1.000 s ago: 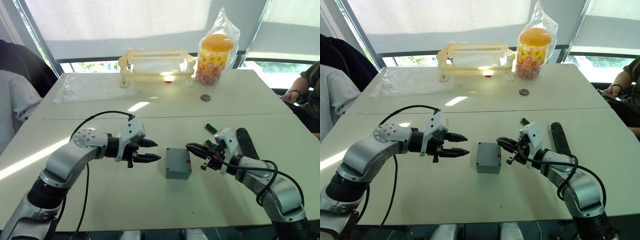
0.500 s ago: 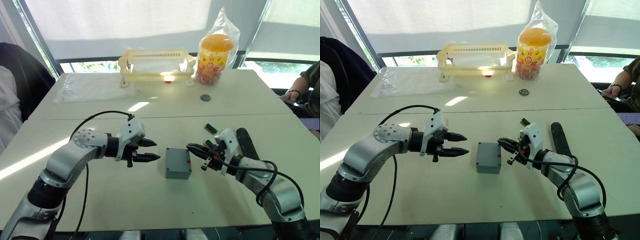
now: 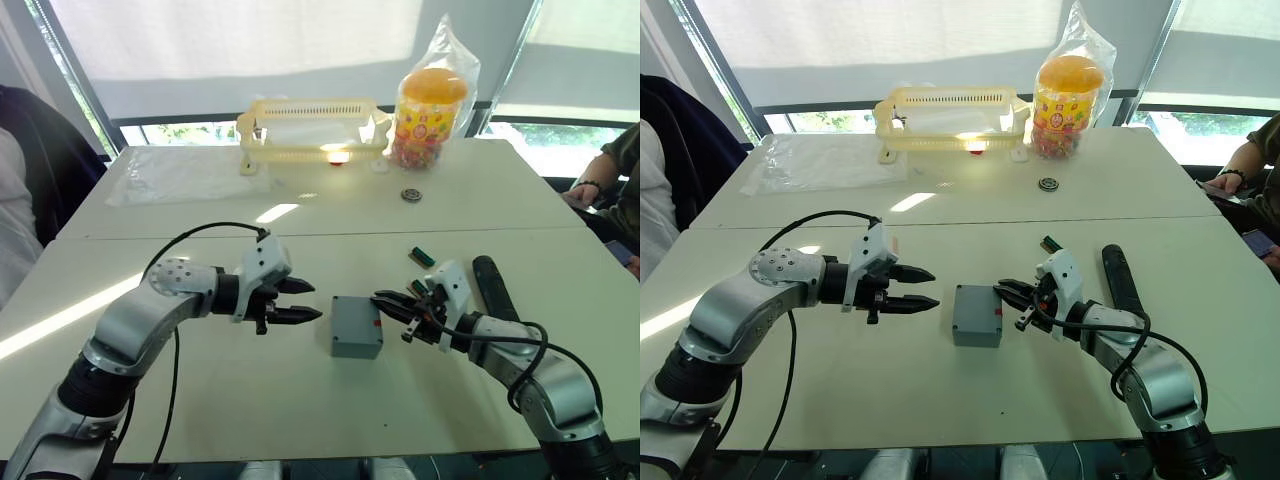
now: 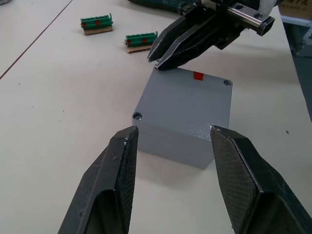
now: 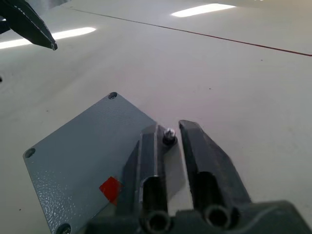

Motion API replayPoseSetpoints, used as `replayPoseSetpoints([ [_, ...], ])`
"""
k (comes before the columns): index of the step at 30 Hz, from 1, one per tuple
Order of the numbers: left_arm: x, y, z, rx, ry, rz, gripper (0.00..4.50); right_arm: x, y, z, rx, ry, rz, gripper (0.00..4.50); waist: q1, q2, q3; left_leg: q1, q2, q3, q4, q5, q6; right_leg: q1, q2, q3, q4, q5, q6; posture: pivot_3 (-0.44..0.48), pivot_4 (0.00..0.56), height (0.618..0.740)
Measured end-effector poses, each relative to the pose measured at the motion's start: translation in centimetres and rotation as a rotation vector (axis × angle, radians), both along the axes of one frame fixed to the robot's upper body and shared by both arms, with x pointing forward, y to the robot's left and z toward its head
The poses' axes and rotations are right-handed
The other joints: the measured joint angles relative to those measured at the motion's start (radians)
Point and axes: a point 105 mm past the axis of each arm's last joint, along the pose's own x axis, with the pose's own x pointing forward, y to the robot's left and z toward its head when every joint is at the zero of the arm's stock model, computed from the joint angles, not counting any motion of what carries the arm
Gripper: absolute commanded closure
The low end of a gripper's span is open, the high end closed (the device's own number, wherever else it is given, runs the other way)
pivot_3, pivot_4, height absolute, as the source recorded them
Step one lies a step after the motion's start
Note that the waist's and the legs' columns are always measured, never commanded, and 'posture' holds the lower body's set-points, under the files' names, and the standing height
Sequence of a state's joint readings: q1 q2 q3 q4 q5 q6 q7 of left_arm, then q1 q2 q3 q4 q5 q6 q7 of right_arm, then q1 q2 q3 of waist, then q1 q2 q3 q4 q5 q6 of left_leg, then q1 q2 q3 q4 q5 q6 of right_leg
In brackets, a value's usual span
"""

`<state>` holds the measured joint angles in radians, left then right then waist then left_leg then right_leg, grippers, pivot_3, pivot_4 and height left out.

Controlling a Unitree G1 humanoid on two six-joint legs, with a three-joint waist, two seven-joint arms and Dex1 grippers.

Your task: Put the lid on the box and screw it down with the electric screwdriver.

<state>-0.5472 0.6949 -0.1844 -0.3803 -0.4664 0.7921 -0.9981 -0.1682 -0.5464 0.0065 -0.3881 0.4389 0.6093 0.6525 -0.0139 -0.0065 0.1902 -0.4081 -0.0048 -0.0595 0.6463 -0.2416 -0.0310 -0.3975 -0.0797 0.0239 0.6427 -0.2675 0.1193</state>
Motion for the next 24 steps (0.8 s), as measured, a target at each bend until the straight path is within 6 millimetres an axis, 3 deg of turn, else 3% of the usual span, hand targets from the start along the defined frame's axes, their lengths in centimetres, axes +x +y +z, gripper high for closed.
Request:
replayPoseSetpoints([
  [3, 0.0, 0.0, 0.0, 0.000, 0.001, 0.000, 2.15, -0.1, -0.1, 0.2, -0.005, -0.003, 0.012, 0.89, 0.000, 0.000, 0.000, 0.000, 0.000, 0.000, 0.000, 0.000, 0.000, 0.000, 0.000, 0.000, 0.000, 0.000, 0.000, 0.000, 0.150, 0.740],
  [5, 0.1, 0.1, -0.1, -0.002, 0.008, 0.002, 2.15, -0.2, -0.4, 0.8, 0.019, -0.001, 0.015, 0.89, 0.000, 0.000, 0.000, 0.000, 0.000, 0.000, 0.000, 0.000, 0.000, 0.000, 0.000, 0.000, 0.000, 0.000, 0.000, 0.000, 0.150, 0.740],
  [8, 0.2, 0.1, -0.1, -0.009, 0.024, -0.002, 2.15, 0.0, -1.5, 3.6, 0.112, 0.001, -0.009, 0.89, 0.001, 0.000, 0.000, 0.000, 0.000, 0.000, 0.000, 0.000, 0.000, 0.000, 0.000, 0.000, 0.000, 0.000, 0.000, 0.000, 0.150, 0.740],
  [12, 0.4, -0.1, 0.5, -0.029, 0.034, -0.030, 2.15, -0.8, -4.4, 6.8, 0.139, 0.038, -0.039, 0.89, 0.007, 0.000, 0.000, 0.000, 0.000, -0.001, 0.001, 0.000, 0.000, 0.001, -0.001, -0.001, 0.000, 0.000, 0.000, 0.000, 0.150, 0.740],
  [15, 0.3, -0.6, 1.0, -0.044, 0.022, -0.058, 2.15, -1.2, -7.8, 8.9, 0.097, 0.081, -0.107, 0.05, 0.005, 0.000, 0.000, 0.000, 0.000, 0.000, 0.001, 0.000, 0.000, 0.001, -0.001, 0.000, -0.001, 0.000, -0.001, 0.000, 0.150, 0.740],
  [16, 0.2, -0.9, 1.0, -0.048, 0.019, -0.077, 2.15, -1.2, -9.0, 9.6, 0.072, 0.087, -0.140, 0.05, 0.004, 0.000, 0.000, 0.000, 0.000, 0.000, 0.001, 0.000, 0.000, 0.001, -0.001, 0.000, -0.001, -0.001, -0.002, 0.000, 0.150, 0.740],
  [20, -0.7, -2.2, 0.9, -0.042, 0.028, -0.175, 2.15, -1.5, -13.6, 10.6, -0.065, 0.222, -0.269, 0.05, 0.002, 0.000, 0.000, 0.000, 0.000, 0.001, 0.000, 0.000, 0.000, 0.001, -0.001, 0.000, -0.002, -0.001, -0.003, 0.000, 0.150, 0.740],
  [24, -1.9, -3.6, 0.4, -0.037, 0.030, -0.274, 2.15, -3.2, -16.2, 9.5, -0.216, 0.520, -0.319, 0.05, -0.002, 0.002, 0.000, 0.000, 0.001, 0.003, 0.000, 0.000, 0.001, 0.000, 0.000, 0.001, -0.003, -0.002, -0.003, 0.000, 0.150, 0.740],
])
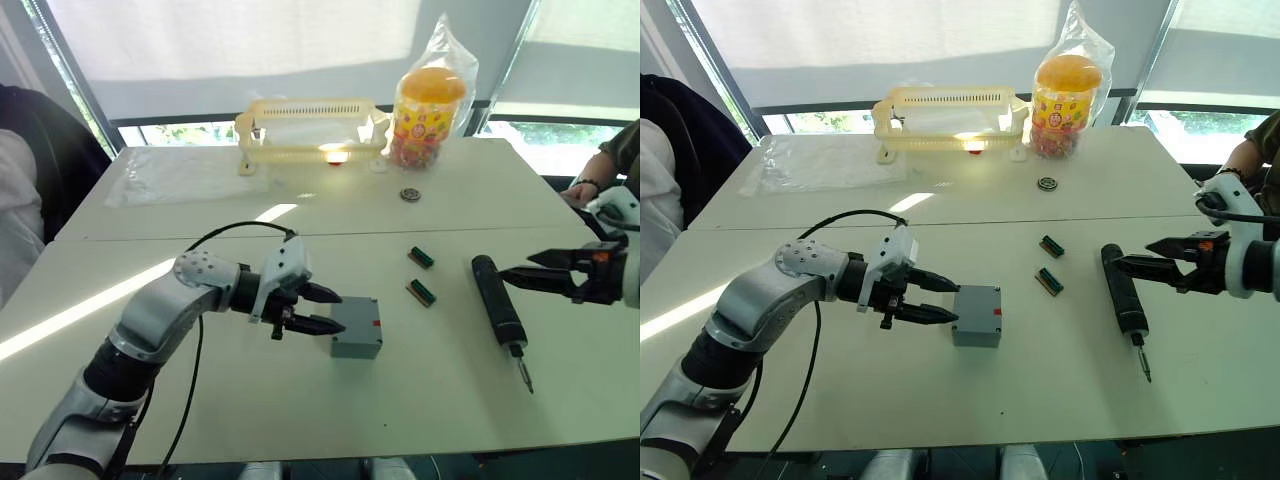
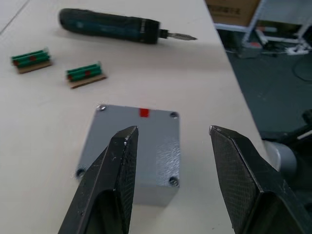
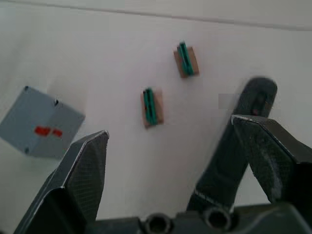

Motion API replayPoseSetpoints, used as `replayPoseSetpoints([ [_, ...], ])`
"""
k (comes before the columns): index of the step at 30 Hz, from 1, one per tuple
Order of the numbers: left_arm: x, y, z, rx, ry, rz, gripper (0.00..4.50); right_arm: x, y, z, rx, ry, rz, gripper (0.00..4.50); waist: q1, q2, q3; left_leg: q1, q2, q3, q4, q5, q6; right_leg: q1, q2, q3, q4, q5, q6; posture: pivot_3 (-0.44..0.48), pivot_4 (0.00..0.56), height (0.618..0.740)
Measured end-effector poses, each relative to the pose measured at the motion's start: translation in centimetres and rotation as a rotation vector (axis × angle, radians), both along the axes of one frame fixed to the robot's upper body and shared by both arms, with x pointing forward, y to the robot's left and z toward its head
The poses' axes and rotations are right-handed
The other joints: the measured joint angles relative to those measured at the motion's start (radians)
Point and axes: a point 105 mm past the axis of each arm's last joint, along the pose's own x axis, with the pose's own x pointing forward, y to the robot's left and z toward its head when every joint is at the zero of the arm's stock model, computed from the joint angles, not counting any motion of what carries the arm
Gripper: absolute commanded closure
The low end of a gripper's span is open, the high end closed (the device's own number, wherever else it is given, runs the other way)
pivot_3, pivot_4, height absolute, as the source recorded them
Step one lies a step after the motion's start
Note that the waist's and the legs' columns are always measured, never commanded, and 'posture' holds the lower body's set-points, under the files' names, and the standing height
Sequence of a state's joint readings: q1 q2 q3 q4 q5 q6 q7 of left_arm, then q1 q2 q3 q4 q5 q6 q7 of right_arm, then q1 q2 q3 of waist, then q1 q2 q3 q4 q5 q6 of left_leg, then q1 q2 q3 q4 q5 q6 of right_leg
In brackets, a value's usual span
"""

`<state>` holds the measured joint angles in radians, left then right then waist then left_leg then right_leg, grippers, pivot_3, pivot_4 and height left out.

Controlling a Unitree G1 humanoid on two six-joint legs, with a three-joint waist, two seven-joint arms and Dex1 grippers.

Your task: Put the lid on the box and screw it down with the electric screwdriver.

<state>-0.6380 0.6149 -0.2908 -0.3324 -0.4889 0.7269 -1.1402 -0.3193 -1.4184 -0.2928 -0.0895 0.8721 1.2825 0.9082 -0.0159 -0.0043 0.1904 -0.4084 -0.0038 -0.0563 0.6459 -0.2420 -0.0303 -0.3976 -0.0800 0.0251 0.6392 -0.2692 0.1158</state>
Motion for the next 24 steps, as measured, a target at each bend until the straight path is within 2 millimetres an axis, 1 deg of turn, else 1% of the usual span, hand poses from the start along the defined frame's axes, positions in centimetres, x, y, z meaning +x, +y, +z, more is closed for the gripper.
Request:
replayPoseSetpoints([
  [2, -0.3, -0.5, 0.2, -0.009, -0.018, -0.020, 2.15, -1.4, -1.7, -1.6, -0.095, 0.193, -0.044, 0.05, 0.001, 0.002, 0.001, 0.000, 0.000, 0.000, 0.000, 0.000, 0.000, 0.000, 0.000, 0.000, -0.001, 0.000, 0.000, 0.000, 0.150, 0.740],
  [4, -0.5, -0.7, 0.3, -0.014, -0.037, -0.020, 2.15, -2.1, -2.8, -2.7, -0.123, 0.302, -0.066, 0.05, 0.002, 0.002, 0.001, -0.001, 0.000, 0.000, 0.000, 0.000, 0.000, 0.001, 0.000, 0.000, -0.004, 0.000, -0.001, 0.000, 0.150, 0.740],
  [8, -1.3, -1.4, 0.2, -0.048, -0.043, -0.019, 2.15, -0.8, -2.1, -3.9, -0.068, 0.359, -0.061, 0.05, -0.008, 0.002, 0.001, -0.001, 0.000, 0.004, 0.000, 0.000, 0.000, 0.000, -0.001, 0.002, -0.007, 0.001, -0.001, 0.000, 0.150, 0.740],
  [11, -1.4, -1.6, -0.2, -0.056, -0.024, 0.011, 2.15, 0.7, -1.7, -4.9, -0.030, 0.397, -0.103, 0.05, -0.001, 0.002, 0.001, -0.002, 0.000, 0.003, 0.000, 0.000, 0.000, 0.000, -0.001, 0.002, -0.007, 0.001, 0.001, 0.000, 0.150, 0.740],
  [14, -1.8, -1.8, -0.3, -0.068, -0.004, 0.024, 2.15, 1.6, -1.6, -6.1, -0.012, 0.451, -0.158, 0.05, 0.006, 0.003, 0.001, -0.002, -0.001, 0.002, 0.000, 0.000, 0.000, 0.000, -0.001, 0.002, -0.007, 0.002, 0.002, 0.000, 0.150, 0.740],
  [18, -1.8, -1.6, -0.5, -0.069, 0.011, 0.059, 2.15, 2.0, -2.1, -7.3, -0.023, 0.503, -0.206, 0.05, 0.006, 0.003, 0.001, -0.003, -0.002, 0.002, 0.000, 0.000, 0.000, 0.000, -0.001, 0.001, -0.007, 0.002, 0.003, 0.000, 0.150, 0.740],
  [24, -1.7, -1.5, -0.7, -0.082, 0.016, 0.096, 2.15, 2.2, -2.4, -7.8, -0.045, 0.527, -0.225, 0.05, 0.002, 0.003, 0.001, -0.002, -0.001, 0.002, 0.000, 0.000, 0.000, 0.000, -0.001, 0.001, -0.007, 0.002, 0.003, 0.000, 0.150, 0.740],
])
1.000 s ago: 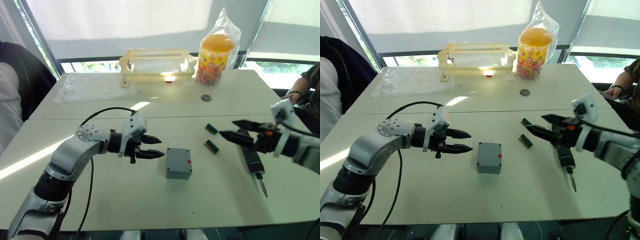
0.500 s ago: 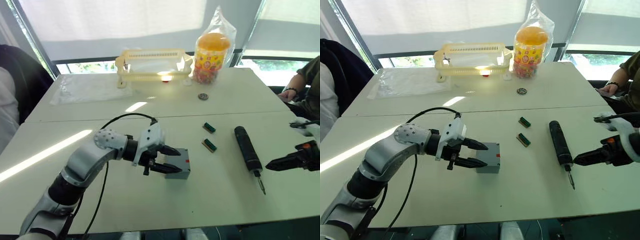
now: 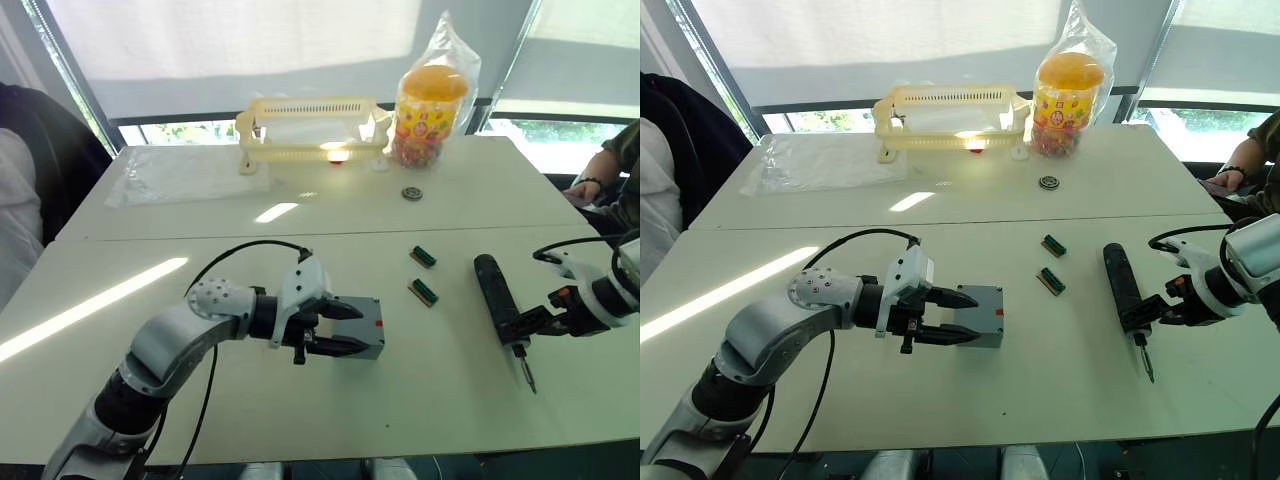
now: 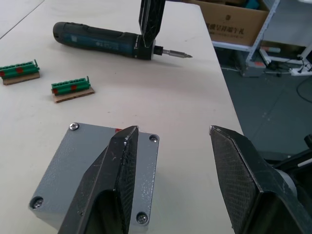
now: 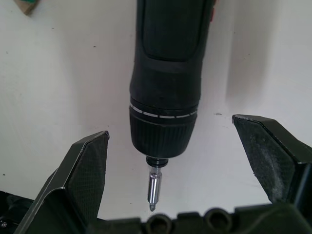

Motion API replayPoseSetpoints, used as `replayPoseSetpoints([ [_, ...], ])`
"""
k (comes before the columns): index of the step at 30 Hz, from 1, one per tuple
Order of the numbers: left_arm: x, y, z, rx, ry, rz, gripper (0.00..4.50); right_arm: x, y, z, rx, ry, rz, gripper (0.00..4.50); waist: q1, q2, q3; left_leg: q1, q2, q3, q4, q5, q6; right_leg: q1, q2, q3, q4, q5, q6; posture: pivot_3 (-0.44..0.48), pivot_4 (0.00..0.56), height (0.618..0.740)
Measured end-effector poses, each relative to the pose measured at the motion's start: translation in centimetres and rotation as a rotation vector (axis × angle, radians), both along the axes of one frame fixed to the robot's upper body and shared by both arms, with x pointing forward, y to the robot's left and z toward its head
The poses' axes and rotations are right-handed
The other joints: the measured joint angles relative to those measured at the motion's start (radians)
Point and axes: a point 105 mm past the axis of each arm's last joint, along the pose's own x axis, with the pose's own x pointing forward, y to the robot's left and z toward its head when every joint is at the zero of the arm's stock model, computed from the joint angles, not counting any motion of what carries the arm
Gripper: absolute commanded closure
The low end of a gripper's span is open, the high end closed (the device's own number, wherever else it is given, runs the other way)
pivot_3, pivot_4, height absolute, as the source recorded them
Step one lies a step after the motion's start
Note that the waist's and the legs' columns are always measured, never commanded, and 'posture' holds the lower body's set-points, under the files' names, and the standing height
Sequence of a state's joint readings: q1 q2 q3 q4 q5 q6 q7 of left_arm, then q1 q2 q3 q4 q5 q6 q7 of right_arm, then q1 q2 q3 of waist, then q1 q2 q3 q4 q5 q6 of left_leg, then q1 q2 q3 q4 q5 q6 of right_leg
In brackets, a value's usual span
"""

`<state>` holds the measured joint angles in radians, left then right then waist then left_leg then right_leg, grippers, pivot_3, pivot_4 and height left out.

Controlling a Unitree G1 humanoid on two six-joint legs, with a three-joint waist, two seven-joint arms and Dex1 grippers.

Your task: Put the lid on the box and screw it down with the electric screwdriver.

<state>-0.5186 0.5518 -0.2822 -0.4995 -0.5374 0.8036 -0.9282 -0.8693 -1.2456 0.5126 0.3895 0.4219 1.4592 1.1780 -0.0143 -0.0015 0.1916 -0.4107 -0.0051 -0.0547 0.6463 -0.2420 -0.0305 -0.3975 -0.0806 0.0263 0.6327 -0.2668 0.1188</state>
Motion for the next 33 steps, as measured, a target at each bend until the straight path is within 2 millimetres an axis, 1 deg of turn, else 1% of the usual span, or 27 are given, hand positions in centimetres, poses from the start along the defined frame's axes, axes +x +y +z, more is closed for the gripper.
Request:
replayPoseSetpoints([
  [5, 0.1, -0.2, 0.1, -0.014, -0.005, 0.019, 2.15, 0.3, 0.5, -1.4, 0.001, 0.039, 0.008, 0.05, 0.000, 0.000, 0.000, 0.000, 0.000, 0.000, 0.000, 0.000, 0.000, 0.000, 0.000, 0.000, 0.000, 0.000, 0.000, 0.000, 0.150, 0.740],
  [7, 0.1, -0.2, 0.1, -0.016, -0.003, 0.025, 2.15, 0.4, 0.4, -1.5, -0.008, 0.038, 0.005, 0.05, 0.001, -0.001, 0.000, 0.000, 0.000, -0.001, 0.000, 0.000, 0.000, 0.001, 0.000, -0.001, 0.000, 0.000, 0.000, 0.000, 0.150, 0.740],
  [10, 0.1, -0.2, 0.0, -0.018, 0.005, 0.030, 2.15, 0.8, 0.3, -1.8, -0.036, 0.038, 0.012, 0.86, -0.002, -0.004, -0.001, 0.001, 0.000, -0.001, 0.001, 0.000, 0.000, 0.002, 0.000, -0.001, 0.000, 0.000, 0.000, 0.000, 0.150, 0.740],
  [11, 0.1, -0.1, 0.0, -0.017, 0.007, 0.031, 2.15, 0.9, 0.2, -1.9, -0.046, 0.038, 0.012, 1.34, -0.002, -0.005, -0.002, 0.002, 0.000, -0.001, 0.001, 0.000, 0.000, 0.003, 0.000, -0.001, 0.000, 0.000, 0.000, 0.000, 0.150, 0.740],
  [12, 0.1, -0.1, 0.0, -0.015, 0.009, 0.033, 2.15, 1.0, 0.2, -2.0, -0.046, 0.035, 0.018, 1.93, -0.002, -0.005, -0.002, 0.002, 0.000, -0.001, 0.001, 0.000, 0.000, 0.003, 0.000, -0.001, 0.000, 0.000, 0.000, 0.000, 0.150, 0.740],
  [14, 0.2, -0.1, -0.1, -0.014, 0.010, 0.039, 2.15, 1.1, 0.3, -2.2, -0.058, 0.035, 0.039, 2.76, -0.001, -0.006, -0.003, 0.003, 0.000, -0.001, 0.002, 0.000, 0.000, 0.004, 0.000, -0.001, 0.000, 0.000, 0.000, 0.000, 0.150, 0.740],
  [16, 0.2, 0.0, -0.2, -0.012, 0.013, 0.042, 2.15, 1.0, 0.3, -2.4, -0.085, 0.035, 0.066, 2.77, -0.001, -0.009, -0.004, 0.003, 0.000, -0.002, 0.002, 0.000, 0.000, 0.005, 0.000, -0.002, 0.000, 0.000, 0.000, 0.000, 0.150, 0.740],
  [19, 0.3, 0.3, -0.3, -0.001, 0.015, 0.049, 2.15, 0.8, 0.2, -2.6, -0.090, 0.026, 0.052, 2.77, 0.003, -0.011, -0.006, 0.003, 0.000, -0.003, 0.002, 0.000, 0.000, 0.006, 0.000, -0.002, 0.000, 0.000, 0.000, 0.000, 0.150, 0.740],
  [21, 0.7, 0.7, -0.5, 0.009, 0.023, 0.060, 2.15, 0.9, 0.1, -2.6, -0.070, 0.007, 0.007, 2.77, 0.003, -0.012, -0.006, 0.003, 0.000, -0.003, 0.002, 0.000, 0.000, 0.007, 0.000, -0.002, -0.001, 0.000, 0.000, 0.000, 0.150, 0.740],
  [25, 2.3, 2.1, -0.1, 0.017, 0.020, 0.096, 2.15, 1.6, 0.0, -2.4, -0.031, -0.093, -0.121, 2.77, -0.001, -0.013, -0.006, 0.003, 0.000, -0.001, 0.004, 0.000, -0.001, 0.006, 0.000, -0.001, -0.001, 0.001, -0.002, 0.000, 0.150, 0.740],
  [28, 3.6, 2.8, 0.5, 0.008, 0.022, 0.102, 2.15, 2.9, -0.2, -1.2, -0.069, -0.254, -0.237, 2.77, 0.001, -0.008, -0.005, 0.001, 0.000, -0.001, 0.003, 0.001, -0.001, 0.002, 0.000, 0.000, 0.001, 0.002, 0.000, 0.000, 0.150, 0.740],
  [29, 4.0, 3.0, 0.8, -0.001, 0.022, 0.096, 2.15, 3.3, 0.2, -0.5, -0.079, -0.335, -0.273, 2.77, 0.003, -0.007, -0.005, 0.000, 0.000, -0.001, 0.001, 0.001, -0.001, 0.000, 0.000, -0.001, 0.003, 0.003, 0.002, 0.000, 0.150, 0.740],
  [31, 4.5, 3.0, 1.0, -0.009, 0.025, 0.087, 2.15, 3.5, 0.7, 0.6, -0.102, -0.459, -0.319, 2.77, 0.004, -0.007, -0.005, 0.000, 0.000, -0.003, 0.000, 0.001, -0.001, -0.003, 0.001, -0.001, 0.008, 0.002, 0.003, 0.000, 0.150, 0.740],
  [33, 4.8, 3.0, 0.9, 0.000, 0.025, 0.067, 2.15, 3.3, 0.8, 1.6, -0.133, -0.587, -0.384, 2.77, 0.007, -0.006, -0.005, -0.001, -0.001, -0.003, -0.001, 0.001, -0.001, -0.006, 0.000, -0.001, 0.013, -0.001, 0.003, 0.000, 0.150, 0.740],
])
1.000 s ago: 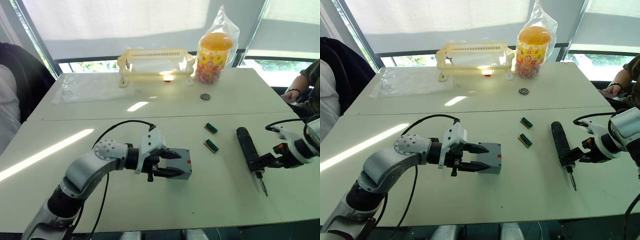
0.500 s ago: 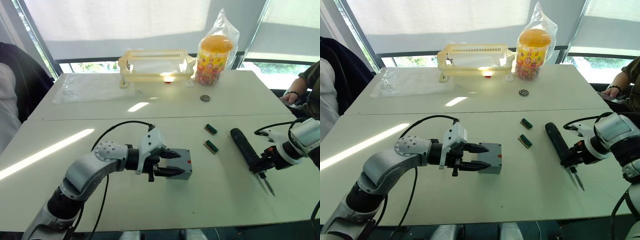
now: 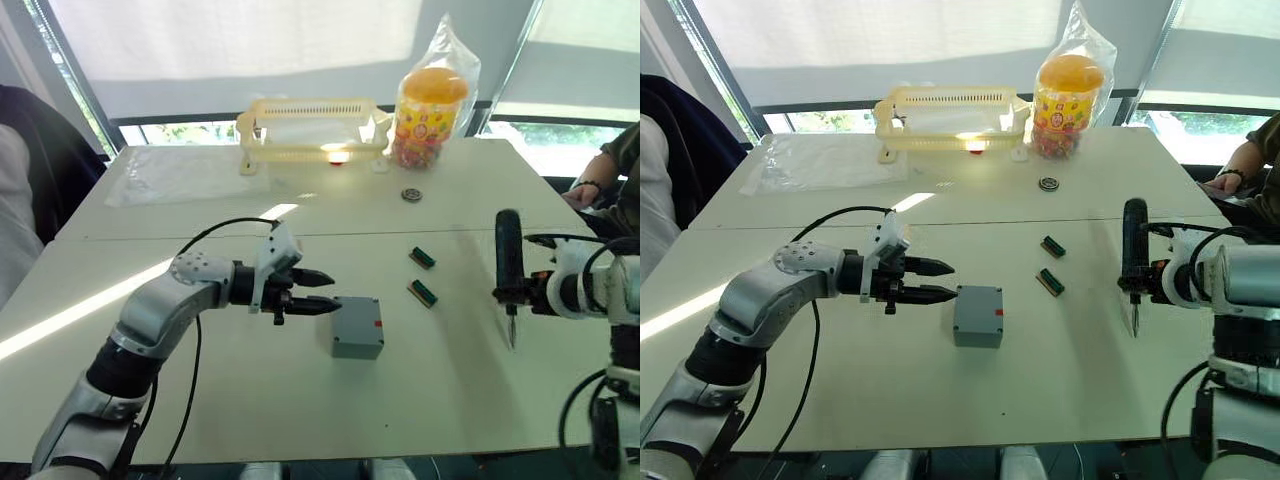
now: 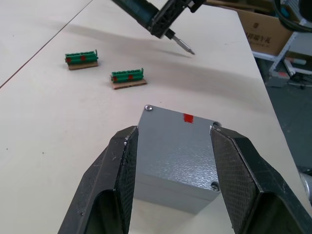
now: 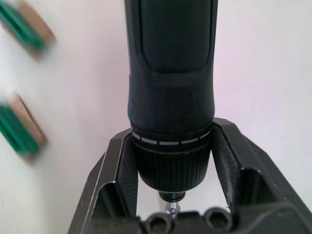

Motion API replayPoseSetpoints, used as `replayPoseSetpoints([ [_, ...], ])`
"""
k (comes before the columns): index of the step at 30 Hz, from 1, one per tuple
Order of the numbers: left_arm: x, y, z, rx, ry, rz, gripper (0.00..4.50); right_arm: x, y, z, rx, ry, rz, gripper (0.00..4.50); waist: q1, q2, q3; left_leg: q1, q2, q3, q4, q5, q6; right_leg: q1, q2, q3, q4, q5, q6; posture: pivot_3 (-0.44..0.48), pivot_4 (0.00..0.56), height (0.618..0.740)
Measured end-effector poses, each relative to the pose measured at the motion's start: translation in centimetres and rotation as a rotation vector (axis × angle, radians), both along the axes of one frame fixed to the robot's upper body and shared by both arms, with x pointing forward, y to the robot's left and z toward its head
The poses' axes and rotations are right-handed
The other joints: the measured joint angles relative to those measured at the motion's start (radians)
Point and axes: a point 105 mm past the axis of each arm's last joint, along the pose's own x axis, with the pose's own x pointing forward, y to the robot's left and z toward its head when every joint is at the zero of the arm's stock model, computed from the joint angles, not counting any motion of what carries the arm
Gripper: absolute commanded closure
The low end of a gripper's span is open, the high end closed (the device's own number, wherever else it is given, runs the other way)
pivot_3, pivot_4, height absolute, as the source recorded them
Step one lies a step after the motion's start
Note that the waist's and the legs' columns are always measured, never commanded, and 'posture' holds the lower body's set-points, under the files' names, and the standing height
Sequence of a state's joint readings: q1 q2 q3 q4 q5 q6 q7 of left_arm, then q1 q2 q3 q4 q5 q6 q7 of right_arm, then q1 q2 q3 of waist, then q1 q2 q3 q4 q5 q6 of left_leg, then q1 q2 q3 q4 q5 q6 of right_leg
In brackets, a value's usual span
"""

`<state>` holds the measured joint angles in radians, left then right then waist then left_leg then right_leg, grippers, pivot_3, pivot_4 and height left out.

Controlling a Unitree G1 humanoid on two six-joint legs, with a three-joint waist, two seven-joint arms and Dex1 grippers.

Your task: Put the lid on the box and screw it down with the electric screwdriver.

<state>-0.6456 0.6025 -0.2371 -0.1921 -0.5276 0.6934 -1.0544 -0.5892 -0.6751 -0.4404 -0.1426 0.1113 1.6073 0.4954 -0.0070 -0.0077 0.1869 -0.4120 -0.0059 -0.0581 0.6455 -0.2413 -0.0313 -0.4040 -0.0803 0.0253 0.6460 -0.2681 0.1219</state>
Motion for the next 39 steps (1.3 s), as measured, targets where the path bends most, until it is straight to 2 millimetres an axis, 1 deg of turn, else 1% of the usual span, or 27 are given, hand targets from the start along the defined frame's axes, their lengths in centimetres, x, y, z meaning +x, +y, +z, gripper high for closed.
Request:
replayPoseSetpoints([
  [4, 0.6, -0.3, -1.1, 0.022, 0.027, -0.020, 2.15, -1.0, -0.1, 1.1, -0.028, -0.142, -0.119, 2.77, -0.003, 0.002, 0.001, 0.000, 0.000, 0.001, 0.001, 0.000, 0.000, -0.001, -0.001, 0.001, 0.002, 0.000, 0.000, 0.000, 0.150, 0.740],
  [5, 0.7, -0.4, -1.1, 0.026, 0.029, -0.029, 2.15, -1.0, 0.2, 1.6, -0.047, -0.186, -0.135, 2.77, -0.006, 0.002, 0.001, 0.000, -0.001, 0.001, 0.001, 0.000, 0.000, -0.001, -0.001, 0.001, 0.003, 0.000, -0.001, 0.000, 0.150, 0.740],
  [6, 0.9, -0.7, -1.1, 0.028, 0.021, -0.039, 2.15, -0.8, 0.8, 2.4, -0.066, -0.278, -0.142, 2.77, -0.010, 0.002, 0.001, 0.001, -0.001, 0.001, 0.001, 0.000, 0.000, -0.001, -0.001, 0.001, 0.003, 0.000, -0.001, 0.000, 0.150, 0.740],
  [8, 0.8, -1.7, -1.0, 0.029, 0.004, -0.078, 2.15, -0.1, 2.9, 4.6, -0.076, -0.480, -0.115, 2.77, -0.018, 0.006, 0.000, 0.002, 0.000, 0.001, 0.000, 0.000, 0.000, -0.001, 0.000, 0.002, 0.004, 0.000, -0.001, 0.000, 0.150, 0.740],
  [9, 0.7, -2.2, -1.1, 0.034, -0.009, -0.099, 2.15, 0.2, 4.6, 5.9, -0.020, -0.596, -0.077, 2.77, -0.024, 0.006, -0.001, 0.002, 0.000, 0.001, 0.000, 0.000, 0.000, -0.001, 0.001, 0.002, 0.004, 0.000, -0.001, 0.000, 0.150, 0.740],
  [10, 0.6, -2.6, -1.3, 0.037, -0.013, -0.109, 2.15, 0.3, 5.7, 6.5, 0.009, -0.651, -0.045, 2.77, -0.026, 0.006, -0.001, 0.002, 0.000, 0.000, -0.001, 0.000, 0.000, -0.001, 0.001, 0.002, 0.004, 0.000, -0.001, 0.000, 0.150, 0.740],
  [12, 0.6, -3.2, -2.0, 0.053, -0.017, -0.119, 2.15, 0.5, 8.7, 7.3, 0.083, -0.757, 0.078, 2.77, -0.029, 0.006, -0.001, 0.002, 0.001, 0.000, -0.001, 0.000, 0.000, -0.001, 0.001, 0.001, 0.004, 0.000, -0.001, 0.000, 0.150, 0.740],
  [14, 0.7, -3.4, -2.4, 0.070, -0.029, -0.117, 2.15, 0.2, 11.0, 7.0, 0.097, -0.805, 0.196, 2.77, -0.028, 0.006, 0.000, 0.002, 0.000, 0.000, -0.001, 0.000, 0.000, -0.001, 0.001, 0.001, 0.003, 0.000, -0.001, 0.000, 0.150, 0.740],
  [16, 0.8, -3.3, -2.9, 0.095, -0.047, -0.106, 2.15, -0.1, 12.7, 6.3, 0.105, -0.829, 0.278, 2.77, -0.028, 0.006, 0.000, 0.002, 0.000, 0.000, -0.001, 0.000, 0.000, 0.000, 0.000, 0.001, 0.003, 0.000, -0.001, 0.000, 0.150, 0.740],
  [17, 0.8, -3.3, -3.2, 0.111, -0.053, -0.103, 2.15, -0.3, 13.4, 5.9, 0.109, -0.843, 0.308, 2.77, -0.027, 0.006, 0.000, 0.002, 0.000, 0.000, 0.000, 0.000, 0.000, 0.000, 0.000, 0.001, 0.004, 0.000, -0.001, 0.000, 0.150, 0.740],
  [19, 0.8, -3.2, -4.0, 0.134, -0.046, -0.097, 2.15, -0.6, 14.3, 5.7, 0.109, -0.873, 0.341, 2.77, -0.027, 0.006, 0.000, 0.002, 0.000, 0.000, 0.000, 0.000, 0.000, 0.000, 0.000, 0.001, 0.004, 0.000, -0.001, 0.000, 0.150, 0.740],
  [22, 0.7, -3.2, -4.2, 0.136, -0.051, -0.092, 2.15, -0.9, 14.9, 5.8, 0.099, -0.921, 0.367, 2.77, -0.027, 0.006, 0.000, 0.002, 0.000, 0.000, 0.000, 0.000, 0.000, 0.000, 0.000, 0.001, 0.004, 0.000, -0.001, 0.000, 0.150, 0.740],
  [24, 0.6, -3.2, -4.3, 0.143, -0.072, -0.089, 2.15, -1.2, 15.4, 5.5, 0.106, -0.935, 0.390, 2.77, -0.028, 0.006, 0.000, 0.002, 0.000, 0.000, 0.000, 0.000, 0.000, 0.000, 0.000, 0.001, 0.004, 0.000, -0.001, 0.000, 0.150, 0.740],
  [30, 0.4, -2.9, -4.5, 0.159, -0.101, -0.082, 2.15, -2.3, 17.8, 3.1, 0.180, -0.872, 0.500, 2.77, -0.028, 0.006, -0.001, 0.003, 0.000, -0.001, 0.000, 0.000, 0.000, 0.001, 0.001, 0.001, 0.004, 0.000, -0.001, 0.000, 0.150, 0.740],
  [32, 0.3, -3.0, -4.5, 0.160, -0.102, -0.081, 2.15, -2.5, 18.3, 2.7, 0.187, -0.855, 0.530, 2.77, -0.028, 0.006, -0.001, 0.003, 0.000, -0.001, 0.000, 0.000, 0.000, 0.001, 0.001, 0.001, 0.004, 0.000, -0.001, 0.000, 0.150, 0.740],
  [39, 0.2, -3.0, -4.5, 0.164, -0.094, -0.079, 2.15, -2.9, 18.9, 2.4, 0.181, -0.864, 0.555, 2.77, -0.027, 0.006, -0.001, 0.003, 0.000, -0.001, 0.000, 0.000, 0.000, 0.001, 0.001, 0.001, 0.004, 0.000, -0.001, 0.000, 0.150, 0.740],
])
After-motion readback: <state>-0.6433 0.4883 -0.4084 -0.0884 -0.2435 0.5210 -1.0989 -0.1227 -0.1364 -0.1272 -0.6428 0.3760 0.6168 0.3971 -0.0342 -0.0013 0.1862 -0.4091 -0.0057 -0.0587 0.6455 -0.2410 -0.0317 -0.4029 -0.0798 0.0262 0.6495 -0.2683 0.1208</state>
